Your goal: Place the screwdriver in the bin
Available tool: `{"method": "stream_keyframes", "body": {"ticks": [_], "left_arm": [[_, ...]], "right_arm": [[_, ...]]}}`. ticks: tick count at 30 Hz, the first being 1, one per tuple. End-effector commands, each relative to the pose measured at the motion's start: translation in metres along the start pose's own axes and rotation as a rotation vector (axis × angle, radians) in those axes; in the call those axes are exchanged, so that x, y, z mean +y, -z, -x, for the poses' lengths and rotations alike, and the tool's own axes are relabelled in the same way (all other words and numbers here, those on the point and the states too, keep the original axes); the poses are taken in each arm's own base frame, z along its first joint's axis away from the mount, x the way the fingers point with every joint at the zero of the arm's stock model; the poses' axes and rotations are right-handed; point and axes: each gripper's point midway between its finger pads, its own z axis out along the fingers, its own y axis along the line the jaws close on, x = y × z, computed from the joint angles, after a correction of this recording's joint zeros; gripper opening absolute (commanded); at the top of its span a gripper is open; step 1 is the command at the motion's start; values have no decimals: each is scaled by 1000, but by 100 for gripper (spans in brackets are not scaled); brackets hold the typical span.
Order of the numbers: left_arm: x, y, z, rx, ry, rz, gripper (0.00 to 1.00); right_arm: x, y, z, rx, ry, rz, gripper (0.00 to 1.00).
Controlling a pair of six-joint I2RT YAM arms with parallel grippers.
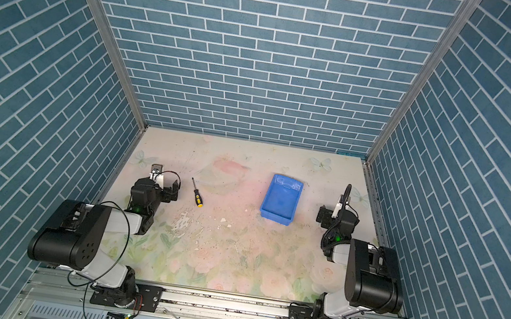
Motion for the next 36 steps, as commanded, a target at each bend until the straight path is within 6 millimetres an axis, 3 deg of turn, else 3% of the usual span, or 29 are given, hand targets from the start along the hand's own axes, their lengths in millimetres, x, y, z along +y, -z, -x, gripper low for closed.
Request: {"method": "stream_keyframes", "body": {"ticks": [1, 9, 16, 20, 24, 36], "left_arm": [[4, 8, 16, -32, -9, 38, 100], [-11, 41, 52, -27, -22, 61, 100], [-38, 61, 73, 68, 67, 14, 100], [-46, 68, 71, 155, 185, -5, 100], [-55, 65, 64, 245, 273, -12, 100], [-102, 27, 18, 634, 400, -24, 100]], "right_arm": [[5, 2, 20, -54, 2, 21, 99], [22, 25, 51, -68, 85, 51, 99], [78, 63, 90, -110, 214, 203, 99], [122, 92, 104, -131, 276, 353, 99], [165, 118, 106, -88, 335, 558, 99], [284, 177, 95, -42, 523, 980, 99]]}}
